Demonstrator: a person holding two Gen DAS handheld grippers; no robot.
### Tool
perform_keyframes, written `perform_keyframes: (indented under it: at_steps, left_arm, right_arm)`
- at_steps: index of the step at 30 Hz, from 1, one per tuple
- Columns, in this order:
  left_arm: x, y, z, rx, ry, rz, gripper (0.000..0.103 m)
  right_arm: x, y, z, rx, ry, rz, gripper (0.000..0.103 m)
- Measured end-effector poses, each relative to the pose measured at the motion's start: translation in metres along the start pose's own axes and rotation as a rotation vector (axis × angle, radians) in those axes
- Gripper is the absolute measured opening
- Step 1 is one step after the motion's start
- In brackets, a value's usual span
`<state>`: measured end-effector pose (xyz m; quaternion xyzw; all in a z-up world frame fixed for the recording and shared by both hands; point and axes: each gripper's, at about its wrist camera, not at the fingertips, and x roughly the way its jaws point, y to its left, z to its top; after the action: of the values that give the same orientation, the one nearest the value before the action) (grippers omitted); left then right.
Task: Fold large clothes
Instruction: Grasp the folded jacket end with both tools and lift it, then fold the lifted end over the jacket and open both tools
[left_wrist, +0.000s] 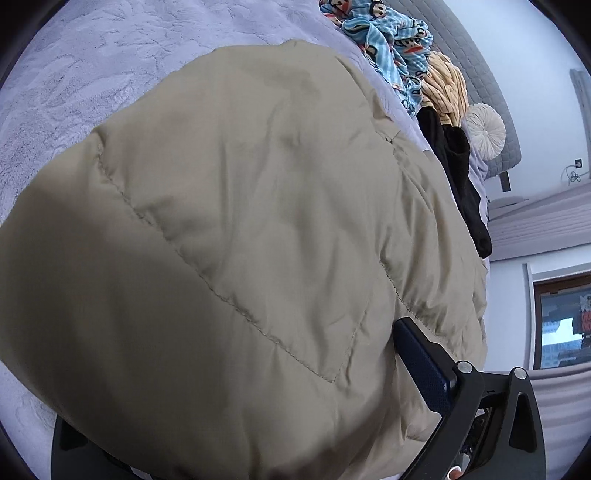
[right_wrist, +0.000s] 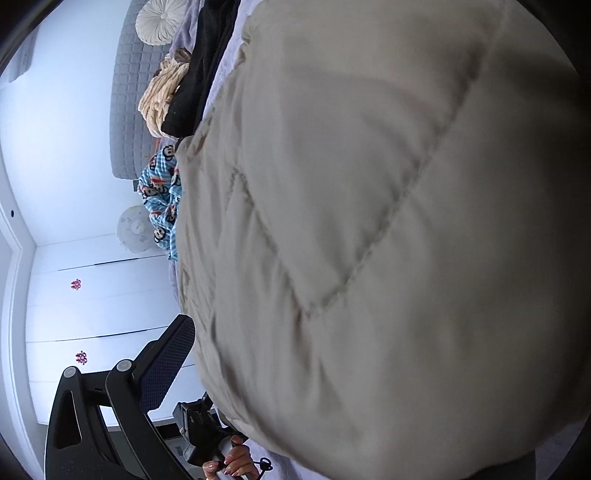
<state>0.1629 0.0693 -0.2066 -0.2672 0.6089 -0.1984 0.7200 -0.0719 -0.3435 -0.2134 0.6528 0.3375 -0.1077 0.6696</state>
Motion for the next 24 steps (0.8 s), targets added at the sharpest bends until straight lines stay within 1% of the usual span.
perform_keyframes:
  at_steps: [1, 3, 4, 6, 7, 8, 10, 11, 14, 17, 20, 22, 24]
  left_arm:
    - [-0.002, 0.0, 0.001, -0.007, -0.01, 0.001, 0.087]
    - [-0.003, -0.002, 0.006, -0.016, -0.014, -0.042, 0.046]
    - [-0.006, -0.003, 0.006, -0.013, -0.017, -0.059, 0.039]
    - [-0.014, -0.013, 0.007, 0.055, -0.032, -0.054, 0.025]
    - [-0.02, -0.022, 0.006, 0.112, -0.042, -0.039, 0.024]
    - [-0.027, -0.031, 0.004, 0.17, -0.056, -0.028, 0.021]
    - [-0.044, -0.042, -0.001, 0.255, -0.081, -0.021, 0.021]
    - [-0.051, -0.047, -0.002, 0.286, -0.087, -0.028, 0.021]
    - [-0.07, -0.053, -0.003, 0.322, -0.086, -0.063, 0.021]
    - [-0.088, -0.048, -0.011, 0.352, -0.069, -0.079, 0.021]
    - [-0.108, -0.036, -0.029, 0.375, -0.044, -0.086, 0.021]
    - [-0.121, -0.025, -0.046, 0.391, -0.022, -0.073, 0.021]
    - [-0.133, -0.011, -0.065, 0.379, 0.008, -0.06, 0.021]
  right_arm:
    - [0.0, 0.0, 0.0, 0.004, 0.0, 0.002, 0.103]
    - [-0.002, 0.0, -0.001, 0.015, 0.004, 0.002, 0.103]
    - [-0.002, 0.0, -0.001, 0.024, 0.004, -0.002, 0.1]
    - [-0.004, -0.001, -0.002, 0.04, 0.011, -0.031, 0.067]
    - [-0.005, -0.001, -0.002, 0.048, 0.014, -0.02, 0.052]
    - [-0.009, -0.001, -0.005, 0.051, 0.005, -0.004, 0.041]
    - [-0.015, 0.004, -0.01, 0.032, -0.004, 0.01, 0.031]
    - [-0.02, 0.008, -0.013, 0.016, -0.007, 0.019, 0.027]
    - [-0.035, 0.015, -0.025, -0.009, -0.021, 0.029, 0.025]
    - [-0.05, 0.019, -0.044, -0.035, -0.024, 0.02, 0.025]
    - [-0.066, 0.018, -0.069, -0.044, -0.024, 0.003, 0.025]
    - [-0.076, 0.011, -0.087, -0.038, -0.018, -0.008, 0.025]
    - [-0.086, 0.003, -0.105, -0.027, -0.003, -0.027, 0.025]
